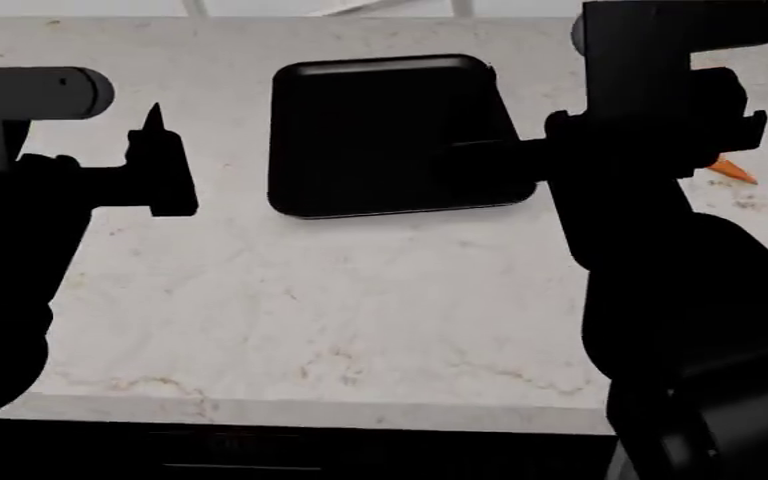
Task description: Place the two vegetables and bowl onto the tray for setting up a vegetable dip station.
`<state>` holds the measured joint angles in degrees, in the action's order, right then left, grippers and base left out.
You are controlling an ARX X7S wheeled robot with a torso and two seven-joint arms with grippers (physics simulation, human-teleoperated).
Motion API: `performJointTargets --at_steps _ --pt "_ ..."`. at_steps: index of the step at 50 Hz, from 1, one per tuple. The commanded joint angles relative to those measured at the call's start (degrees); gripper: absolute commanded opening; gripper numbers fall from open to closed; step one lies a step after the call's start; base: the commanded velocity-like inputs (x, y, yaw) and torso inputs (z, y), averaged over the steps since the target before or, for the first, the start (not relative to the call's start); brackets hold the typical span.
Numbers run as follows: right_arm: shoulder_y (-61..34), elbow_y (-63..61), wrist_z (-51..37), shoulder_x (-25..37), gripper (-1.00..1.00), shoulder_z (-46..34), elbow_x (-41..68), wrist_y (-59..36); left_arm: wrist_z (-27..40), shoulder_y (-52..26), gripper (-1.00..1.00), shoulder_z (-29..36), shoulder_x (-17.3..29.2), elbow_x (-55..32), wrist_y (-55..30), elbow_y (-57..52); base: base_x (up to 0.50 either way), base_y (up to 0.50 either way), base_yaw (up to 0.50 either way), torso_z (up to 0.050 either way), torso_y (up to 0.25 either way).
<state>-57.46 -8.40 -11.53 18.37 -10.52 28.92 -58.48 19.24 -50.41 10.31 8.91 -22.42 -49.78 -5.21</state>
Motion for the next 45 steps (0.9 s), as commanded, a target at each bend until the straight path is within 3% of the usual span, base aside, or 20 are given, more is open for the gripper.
performJointTargets --at_steps 1,38,42,44,45 --pt "-1.54 1.99 1.23 0.48 1.00 -0.04 0.66 0.34 0.44 -1.98 1.00 -0.78 0.10 -1.06 -1.35 1.54 0.50 -0.06 0.00 0.000 0.000" --pt "-0.61 1.01 0.48 0.41 1.00 0.61 3.03 -2.02 0.04 -1.35 1.00 0.73 2.52 -1.67 -0.01 0.05 0.47 -0.02 0.00 0.000 0.001" --pt "-2.50 -2.17 0.69 3.17 1.00 -0.20 5.40 -9.95 1.96 -0.80 1.00 -5.70 3.81 -6.20 -5.60 -6.90 0.00 0.00 0.00 0.000 0.000" --pt "-3.36 -4.84 0.50 4.74 1.00 0.93 7.41 -14.61 4.09 -1.17 1.00 -7.79 6.13 -7.11 -9.82 -12.46 0.00 0.00 0.00 0.000 0.000" --pt "-3.69 -6.58 0.28 5.51 1.00 1.74 8.42 -16.71 2.08 -1.57 1.00 -8.51 8.10 -10.48 -14.44 -15.18 0.00 0.00 0.00 0.000 0.000"
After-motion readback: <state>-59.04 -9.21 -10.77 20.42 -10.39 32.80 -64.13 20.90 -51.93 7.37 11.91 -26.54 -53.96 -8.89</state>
